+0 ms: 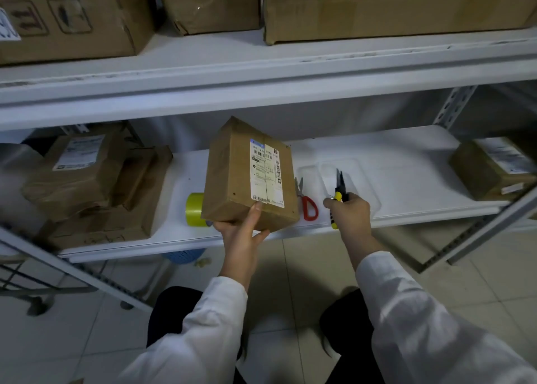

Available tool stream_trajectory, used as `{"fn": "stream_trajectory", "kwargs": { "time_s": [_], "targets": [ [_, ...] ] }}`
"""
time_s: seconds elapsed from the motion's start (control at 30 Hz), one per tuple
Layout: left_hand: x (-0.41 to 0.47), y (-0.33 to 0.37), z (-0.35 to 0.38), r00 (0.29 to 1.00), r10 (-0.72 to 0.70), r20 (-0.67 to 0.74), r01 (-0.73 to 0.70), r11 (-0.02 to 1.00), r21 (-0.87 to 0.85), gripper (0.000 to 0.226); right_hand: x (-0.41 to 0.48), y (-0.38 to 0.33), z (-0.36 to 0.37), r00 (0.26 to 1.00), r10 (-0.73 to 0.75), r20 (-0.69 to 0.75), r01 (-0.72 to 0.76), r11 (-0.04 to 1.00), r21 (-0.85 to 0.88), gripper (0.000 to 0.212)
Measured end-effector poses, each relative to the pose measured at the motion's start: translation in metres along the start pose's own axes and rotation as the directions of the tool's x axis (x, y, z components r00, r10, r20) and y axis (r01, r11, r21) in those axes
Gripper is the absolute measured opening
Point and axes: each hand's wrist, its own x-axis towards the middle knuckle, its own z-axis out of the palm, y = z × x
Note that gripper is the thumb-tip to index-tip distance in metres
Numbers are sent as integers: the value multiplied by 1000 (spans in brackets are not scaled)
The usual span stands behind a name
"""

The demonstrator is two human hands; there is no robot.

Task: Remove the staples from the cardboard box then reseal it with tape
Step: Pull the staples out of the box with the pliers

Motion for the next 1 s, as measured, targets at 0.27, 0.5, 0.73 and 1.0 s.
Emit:
{"fn": "stream_trajectory", "kwargs": {
  "time_s": [0.27, 0.5, 0.73, 1.0],
  "targets": [
    [-10, -2, -18, 1000, -7, 12, 7, 999, 33, 62, -25, -24, 30, 956, -249, 156, 252, 968, 5, 30],
    [-22, 0, -23, 998, 20, 51, -22, 999, 42, 57, -33, -32, 38, 943, -265, 202, 275, 961, -23, 19],
    [-27, 2, -29, 998, 18, 67, -19, 1000, 19, 65, -34, -36, 38, 944, -258, 206, 271, 962, -34, 17],
    [-30, 6, -16, 998, 55, 4, -55, 998, 23, 63, -38, -34, 47, 963, -256, 81, 265, 954, -139, 13]
  ]
}}
